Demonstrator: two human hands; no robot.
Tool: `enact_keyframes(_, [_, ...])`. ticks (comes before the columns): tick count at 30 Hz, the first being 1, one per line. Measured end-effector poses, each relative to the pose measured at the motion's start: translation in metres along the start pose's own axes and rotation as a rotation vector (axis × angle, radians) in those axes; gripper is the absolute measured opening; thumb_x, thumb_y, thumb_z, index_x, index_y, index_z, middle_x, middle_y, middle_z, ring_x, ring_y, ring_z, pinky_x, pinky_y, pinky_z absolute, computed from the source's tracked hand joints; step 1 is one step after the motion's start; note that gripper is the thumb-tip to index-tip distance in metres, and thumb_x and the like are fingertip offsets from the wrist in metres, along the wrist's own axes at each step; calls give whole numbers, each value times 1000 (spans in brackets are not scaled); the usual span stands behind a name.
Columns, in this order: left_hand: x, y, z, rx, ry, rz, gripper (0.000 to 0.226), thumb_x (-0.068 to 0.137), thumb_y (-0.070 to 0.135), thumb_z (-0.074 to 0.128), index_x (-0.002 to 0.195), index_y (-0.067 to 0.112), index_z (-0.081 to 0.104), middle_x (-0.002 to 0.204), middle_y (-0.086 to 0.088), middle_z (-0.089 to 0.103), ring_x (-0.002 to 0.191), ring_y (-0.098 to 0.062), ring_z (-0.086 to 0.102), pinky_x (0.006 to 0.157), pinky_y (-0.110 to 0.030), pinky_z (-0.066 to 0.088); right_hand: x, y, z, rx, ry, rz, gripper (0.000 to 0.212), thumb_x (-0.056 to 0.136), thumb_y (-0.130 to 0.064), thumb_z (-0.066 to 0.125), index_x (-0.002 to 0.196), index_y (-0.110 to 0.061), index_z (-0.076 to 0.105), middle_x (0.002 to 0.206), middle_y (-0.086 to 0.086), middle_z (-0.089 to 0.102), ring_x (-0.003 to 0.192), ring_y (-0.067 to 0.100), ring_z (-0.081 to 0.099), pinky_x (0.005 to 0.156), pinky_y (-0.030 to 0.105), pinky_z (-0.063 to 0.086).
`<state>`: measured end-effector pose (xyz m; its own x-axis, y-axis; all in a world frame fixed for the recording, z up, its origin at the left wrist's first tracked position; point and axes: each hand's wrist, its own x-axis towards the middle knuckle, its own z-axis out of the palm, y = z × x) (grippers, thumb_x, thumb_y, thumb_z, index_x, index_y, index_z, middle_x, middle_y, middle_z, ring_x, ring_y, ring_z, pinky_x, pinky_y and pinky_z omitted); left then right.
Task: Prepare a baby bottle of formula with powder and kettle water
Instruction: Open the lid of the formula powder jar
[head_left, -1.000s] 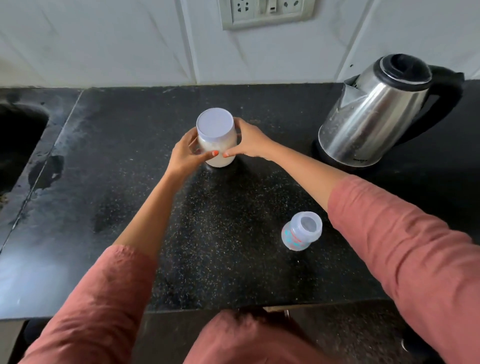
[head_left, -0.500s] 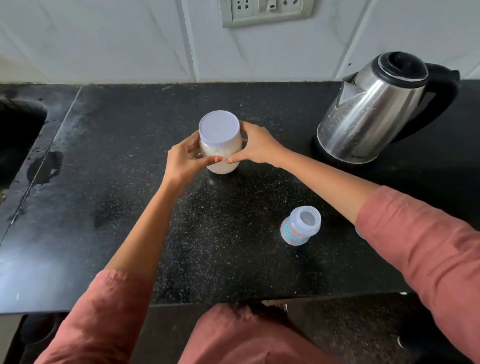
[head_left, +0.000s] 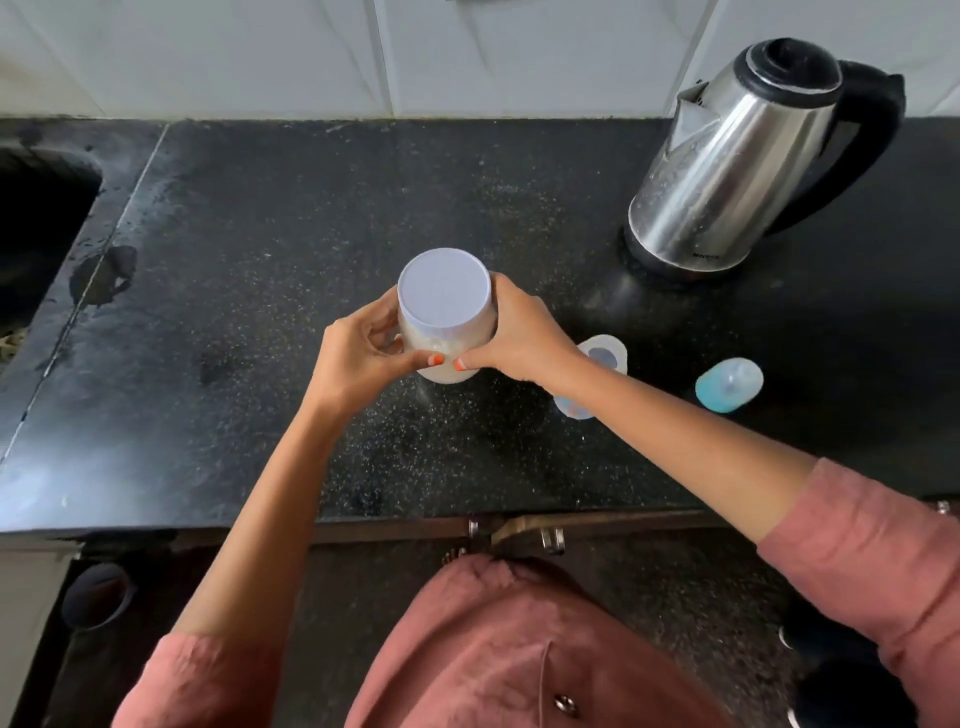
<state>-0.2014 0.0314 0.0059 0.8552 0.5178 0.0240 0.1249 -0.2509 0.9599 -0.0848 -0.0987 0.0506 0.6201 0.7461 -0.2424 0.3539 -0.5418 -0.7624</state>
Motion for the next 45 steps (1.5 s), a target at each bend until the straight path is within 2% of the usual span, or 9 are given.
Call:
enact_keyframes(10, [-37,-20,6,-65,0,-53,85,61,-2,79,134,18,40,126,8,54,115,-1,53,94,-21,46,-32,13,28,24,21,6,86,68,-12,78,138,-11,30,139,5,46,129,19,40,101,29,35])
enact_keyframes(21, [-41,-22,5,-104,-50,-52,86,57,14,76,133,24,36,130,9,50,120,-2,49,99,-23,43,-35,14,33,-1,3,25,86,70,-13,77,140,-11,27,141,4,42,131,17,37,102,28,34])
enact_keyframes(27, [-43,-35,6,-52,-71,-30,81,66,30,81,132,37,35,139,12,42,129,-5,39,105,-27,37,-30,12,17,-55,-173,66,92,71,-9,75,144,-14,19,148,4,33,135,21,33,110,40,33])
enact_keyframes(31, [-44,-40,18,-31,-77,-19,94,59,47,79,135,42,23,144,12,31,134,-3,29,109,-27,28,-25,-9,-8,-154,-43,33,67,82,-4,59,142,-12,30,146,8,37,133,22,37,106,35,37])
enact_keyframes(34, [-44,-39,37,-70,17,-18,108,55,42,82,141,26,20,145,1,33,133,-8,33,110,-33,31,-24,-35,-8,-230,46,-40,51,87,-27,56,134,-11,43,139,7,45,125,22,45,98,36,40])
enact_keyframes(36, [-44,-39,48,-99,93,-27,111,52,39,84,141,16,21,142,-6,37,130,-11,38,108,-36,34,-23,-46,4,-430,12,-10,64,84,-53,53,132,-12,42,136,7,45,124,26,43,93,40,38])
enact_keyframes(39, [-42,-36,56,-90,168,-50,109,53,38,85,139,14,23,136,-8,44,123,-11,46,101,-28,40,-19,-52,25,-667,1,-8,77,76,-66,52,131,-14,40,132,8,45,119,30,45,81,37,35])
enact_keyframes(43, [-42,-28,57,-27,209,-64,96,61,28,86,136,21,27,125,6,52,105,13,50,80,-4,41,-18,-51,39,-758,108,-76,61,80,-51,59,127,-17,42,124,11,46,110,31,49,70,32,30])
enact_keyframes(45, [-42,-24,55,5,206,-63,91,59,35,85,129,38,27,114,19,52,97,21,48,72,0,39,-18,-50,41,-764,113,-108,52,83,-41,58,127,-19,44,123,12,46,108,32,49,68,32,32])
